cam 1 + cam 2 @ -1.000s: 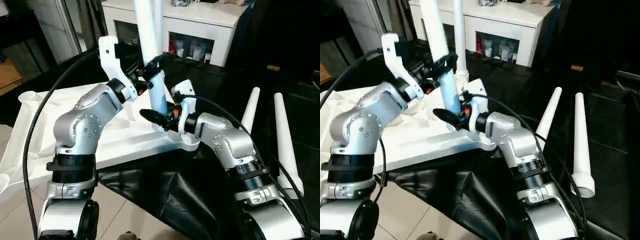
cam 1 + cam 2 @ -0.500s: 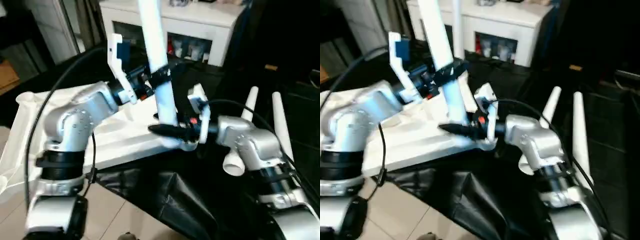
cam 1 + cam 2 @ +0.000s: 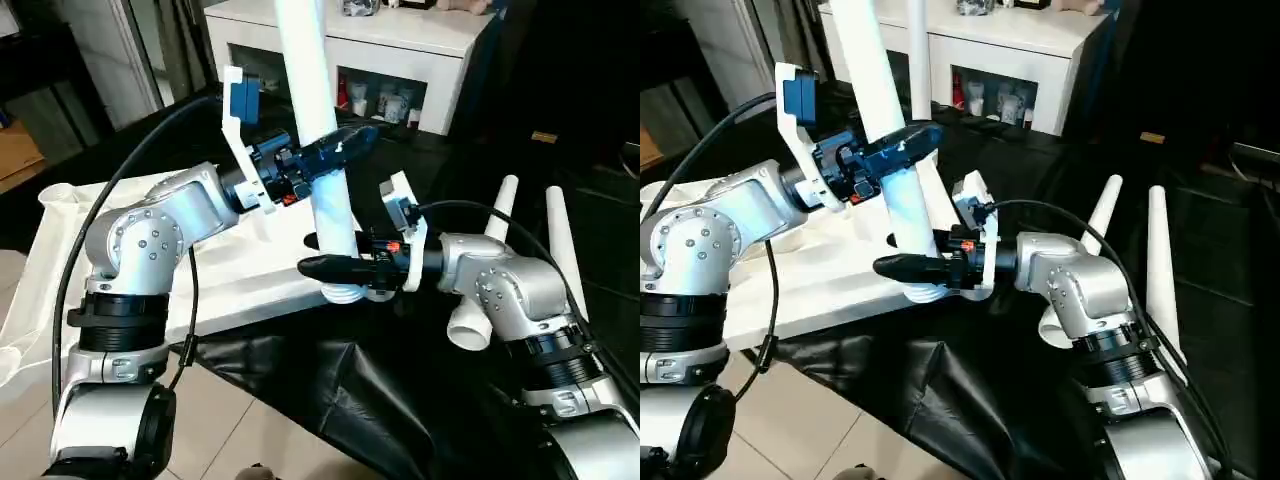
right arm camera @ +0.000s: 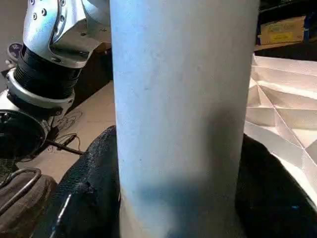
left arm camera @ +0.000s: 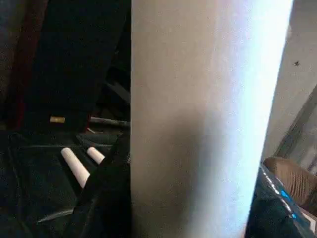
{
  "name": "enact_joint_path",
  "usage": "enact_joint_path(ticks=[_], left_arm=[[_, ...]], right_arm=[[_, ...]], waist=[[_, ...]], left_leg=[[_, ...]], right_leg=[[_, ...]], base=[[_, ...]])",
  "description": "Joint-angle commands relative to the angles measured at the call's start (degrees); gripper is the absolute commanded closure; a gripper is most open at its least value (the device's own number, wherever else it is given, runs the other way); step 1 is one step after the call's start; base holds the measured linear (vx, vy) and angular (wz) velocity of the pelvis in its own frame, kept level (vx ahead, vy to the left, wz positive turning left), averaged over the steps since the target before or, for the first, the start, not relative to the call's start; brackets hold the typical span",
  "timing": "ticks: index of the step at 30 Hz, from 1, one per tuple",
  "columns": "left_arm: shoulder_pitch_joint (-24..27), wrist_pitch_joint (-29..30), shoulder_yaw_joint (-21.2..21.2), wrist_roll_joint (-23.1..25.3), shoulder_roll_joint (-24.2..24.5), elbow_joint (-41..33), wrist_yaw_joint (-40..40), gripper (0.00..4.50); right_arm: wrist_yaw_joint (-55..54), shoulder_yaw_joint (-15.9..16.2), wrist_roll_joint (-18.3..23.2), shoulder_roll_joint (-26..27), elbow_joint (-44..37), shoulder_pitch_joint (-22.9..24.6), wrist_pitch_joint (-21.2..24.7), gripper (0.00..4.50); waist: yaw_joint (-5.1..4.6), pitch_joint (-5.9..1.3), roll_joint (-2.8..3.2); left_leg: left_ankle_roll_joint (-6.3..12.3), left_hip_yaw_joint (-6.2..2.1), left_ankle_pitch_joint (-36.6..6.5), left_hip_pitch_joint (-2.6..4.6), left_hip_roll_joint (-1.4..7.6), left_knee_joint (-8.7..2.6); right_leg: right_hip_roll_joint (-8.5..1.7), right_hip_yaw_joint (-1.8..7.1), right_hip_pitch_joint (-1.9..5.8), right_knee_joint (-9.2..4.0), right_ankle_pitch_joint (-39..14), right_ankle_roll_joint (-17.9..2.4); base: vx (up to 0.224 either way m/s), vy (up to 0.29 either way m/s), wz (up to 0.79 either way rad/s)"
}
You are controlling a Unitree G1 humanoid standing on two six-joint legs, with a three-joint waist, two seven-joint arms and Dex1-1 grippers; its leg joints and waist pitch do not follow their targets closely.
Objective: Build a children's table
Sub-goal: Insert table leg to table base
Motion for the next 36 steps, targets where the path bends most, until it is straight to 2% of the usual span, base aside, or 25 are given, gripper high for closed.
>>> enact_joint_path(ticks=[1, 4, 7, 9, 12, 14, 15, 16, 17, 21, 25, 28, 29, 32, 36], left_arm=[[-1.28, -0.32, 2.09, 1.47, 0.48, 2.19, 2.45, 2.6], [-1.28, -1.09, 1.9, 2.58, 0.51, 2.56, 3.57, 2.63], [-1.99, -1.97, 1.69, 4.97, 0.44, 3.93, 7.28, 2.64], [-2.9, -1.22, 1.19, 7.94, 0.55, 5.04, 12.26, 2.64], [-3.19, 0.06, 2.37, 7.95, -1.02, 3.78, 17.21, 2.64], [-2.98, 0.3, 2.0, 7.98, -1.03, 3.07, 17.07, 2.64], [-2.59, 0.37, 1.15, 8.35, -0.79, 2.08, 16.42, 2.64], [-2.38, 0.25, 0.62, 8.64, -0.59, 1.63, 15.94, 2.64], [-1.94, -0.14, -0.75, 9.3, 0.22, 1.03, 14.18, 2.64], [-1.97, -0.04, -1.29, 9.02, 0.86, 0.78, 12.41, 2.64], [-2.72, 1.62, -0.77, 8.32, 1.12, 1.05, 12.82, 2.64], [-4.22, 4.96, 2.7, 4.27, -0.11, 2.62, 13.8, 2.64], [-5.09, 8.23, 5.13, 0.62, -0.38, 3.8, 13.36, 2.64], [-5.54, 10.99, 7.52, -2.43, -0.63, 5.67, 13.19, 2.64], [-4.99, 13.38, 9.67, -5.34, -1.04, 7.21, 12.95, 2.64]], right_arm=[[0.72, 0.19, 1.17, 0.81, -3.66, -1.15, -1.17, 1.38], [-2.39, -0.96, 1.64, 2.25, -3.49, -1.57, 0.11, 1.14], [-10.01, -0.48, -4.18, 4.07, -0.63, -2.63, -4.4, 0.92], [-13.91, -0.3, -6.98, 4.81, 1.16, -3.33, -5.43, 0.91], [-19.17, -1.08, -8.28, 6.97, 2.42, -3.87, -4.53, 0.91], [-19.9, -1.04, -8.45, 7.38, 2.37, -3.91, -4.19, 0.91], [-20.75, -0.96, -8.52, 7.9, 2.13, -3.96, -3.47, 0.91], [-21.27, -0.89, -8.51, 8.13, 1.92, -3.95, -3.09, 0.91], [-22.05, -0.25, -9.15, 8.12, 1.77, -4.27, -2.15, 0.91], [-22.05, 0.19, -9.77, 7.54, 2.22, -5.07, -0.93, 0.91], [-20.67, -0.79, -8.33, 5.83, 2.57, -6.53, 1.83, 0.91], [-18.94, -2.93, -4.99, 4.76, 1.88, -7.47, 5.4, 0.91], [-17.63, -5.26, -2.13, 4.05, 1.45, -8.26, 8.1, 0.91], [-15.36, -7.64, 0.8, 2.2, 1.15, -8.8, 10.93, 0.91], [-13.35, -9.19, 3.32, 0.39, 0.53, -8.52, 13.43, 0.91]], waist=[[0.0, -4.8, -0.11], [-0.13, -4.81, -0.11], [-0.34, -4.74, -0.04], [-0.55, -4.69, 0.12], [-0.5, -4.74, 0.23], [-0.38, -4.89, 0.18], [-0.42, -4.83, -0.79], [-0.25, -4.92, -0.18], [-0.39, -4.79, -0.35], [-0.43, -4.7, -0.17], [-0.48, -4.67, -0.16], [-0.39, -4.7, -0.24], [-0.31, -4.75, -0.34], [-0.18, -4.65, -0.41], [0.01, -4.83, -0.38]], left_leg=[[0.63, 0.18, -4.97, -0.22, 0.15, -3.48], [0.48, 0.17, -4.65, -0.25, 0.1, -3.47], [-0.32, 0.16, -5.16, -0.18, 0.04, -3.57], [-0.97, 0.14, -5.74, 0.01, 0.1, -3.66], [-1.29, 0.1, -5.91, 0.19, 0.21, -3.71], [-1.15, 0.1, -5.56, 0.11, 0.14, -3.65], [-0.99, 0.11, -5.04, 0.03, 0.23, -3.8], [-1.02, -0.02, -4.63, 0.0, 0.29, -3.76], [-0.85, 0.04, -4.81, 0.03, 0.25, -3.81], [-0.94, 0.15, -4.74, -0.03, 0.07, -3.73], [-1.15, 0.17, -5.45, 0.01, 0.11, -3.78], [-0.78, 0.26, -5.39, 0.0, -0.06, -3.61], [-0.52, 0.33, -4.99, -0.01, -0.13, -3.52], [-0.35, 0.27, -5.46, -0.08, -0.1, -3.57], [-0.16, 0.28, -4.28, -0.17, -0.16, -3.44]], right_leg=[[-3.5, 3.18, 4.05, -4.22, -10.67, -6.06], [-3.52, 3.18, 4.1, -4.19, -10.13, -6.1], [-3.53, 3.14, 3.98, -4.35, -11.31, -5.35], [-3.45, 3.17, 3.79, -4.35, -12.13, -4.81], [-3.57, 3.29, 3.85, -4.3, -11.66, -4.53], [-3.54, 3.31, 3.91, -3.99, -8.77, -5.92], [-3.56, 3.35, 4.06, -3.95, -8.19, -6.01], [-3.73, 3.36, 4.03, -3.63, -7.68, -6.48], [-3.68, 3.38, 3.98, -3.8, -8.03, -6.34], [-3.68, 3.48, 3.99, -3.85, -8.31, -5.87], [-3.68, 3.53, 4.04, -3.98, -9.29, -5.24], [-3.51, 3.51, 4.09, -3.91, -8.81, -5.65], [-3.49, 3.54, 4.12, -3.82, -8.39, -6.01], [-3.5, 3.41, 4.11, -4.04, -9.83, -5.94], [-3.46, 3.36, 4.2, -4.08, -9.33, -5.33]], base=[[0.0, 0.0, 0.0], [0.0, 0.0, 0.0], [0.0, 0.0, 0.0], [0.0, 0.0, 0.0], [0.0, 0.0, 0.0], [0.0, 0.0, 0.0], [0.0, 0.0, 0.0], [0.0, 0.0, 0.0], [0.0, 0.0, 0.0], [0.0, 0.0, 0.0], [0.0, 0.0, 0.0], [0.0, 0.0, 0.0], [0.0, 0.0, 0.0], [0.0, 0.0, 0.0], [0.0, 0.0, 0.0]])
